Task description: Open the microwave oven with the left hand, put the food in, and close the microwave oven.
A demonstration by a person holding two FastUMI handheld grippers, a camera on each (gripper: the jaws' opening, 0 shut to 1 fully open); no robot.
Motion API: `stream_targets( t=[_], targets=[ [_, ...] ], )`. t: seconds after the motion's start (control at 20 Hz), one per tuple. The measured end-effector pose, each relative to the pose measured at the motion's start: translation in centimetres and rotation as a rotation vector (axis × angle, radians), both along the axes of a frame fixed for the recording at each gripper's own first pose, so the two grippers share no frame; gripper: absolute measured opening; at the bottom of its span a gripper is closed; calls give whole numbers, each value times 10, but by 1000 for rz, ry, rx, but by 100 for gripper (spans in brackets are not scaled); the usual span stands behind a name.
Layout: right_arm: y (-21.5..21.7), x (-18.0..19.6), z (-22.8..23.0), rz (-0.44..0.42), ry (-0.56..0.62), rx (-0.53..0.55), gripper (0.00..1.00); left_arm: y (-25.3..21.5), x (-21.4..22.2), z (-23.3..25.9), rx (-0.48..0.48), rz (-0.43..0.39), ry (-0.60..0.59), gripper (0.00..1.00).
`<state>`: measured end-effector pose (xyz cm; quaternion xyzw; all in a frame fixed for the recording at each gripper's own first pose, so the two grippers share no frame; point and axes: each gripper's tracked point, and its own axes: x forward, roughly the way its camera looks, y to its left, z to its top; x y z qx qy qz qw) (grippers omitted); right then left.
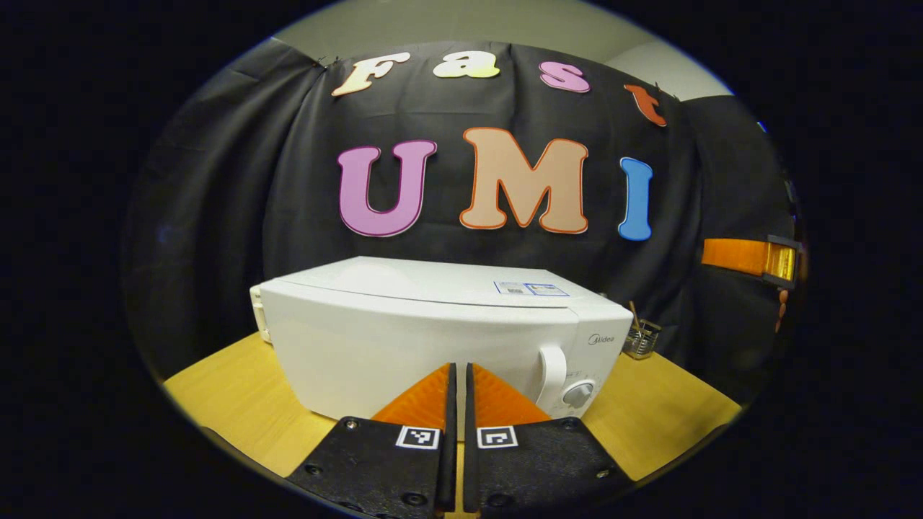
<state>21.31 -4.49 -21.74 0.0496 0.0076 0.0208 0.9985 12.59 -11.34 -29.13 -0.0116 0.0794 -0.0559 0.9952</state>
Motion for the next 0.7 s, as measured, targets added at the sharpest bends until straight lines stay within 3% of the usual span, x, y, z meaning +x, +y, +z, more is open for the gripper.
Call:
stream_targets(
  t=[0.1,0.15,0.3,0.35,0.4,0.5,0.55,0.6,0.7],
  targets=[
    [0,0,-1,-3,-1,-7,91,7,-11,20,0,-2,-30,6],
    [1,1,-2,-3,2,-9,99,9,-15,29,-5,-7,-39,7],
    [4,1,-5,5,18,-6,99,15,-26,48,2,-10,-57,24],
    [5,1,-5,10,19,-7,92,18,-29,55,10,-3,-61,35],
    [6,0,-4,13,16,-8,92,18,-33,61,10,-4,-64,41],
    [6,-1,-2,13,10,-9,92,13,-43,76,-11,-21,-90,68],
    [5,-1,-3,12,10,-10,91,12,-46,84,-16,-22,-105,88],
    [5,-1,-3,12,12,-10,92,10,-49,90,-11,-28,-118,98],
    [6,-2,-2,14,13,-9,92,8,-54,100,22,-33,-138,97]
  ],
)
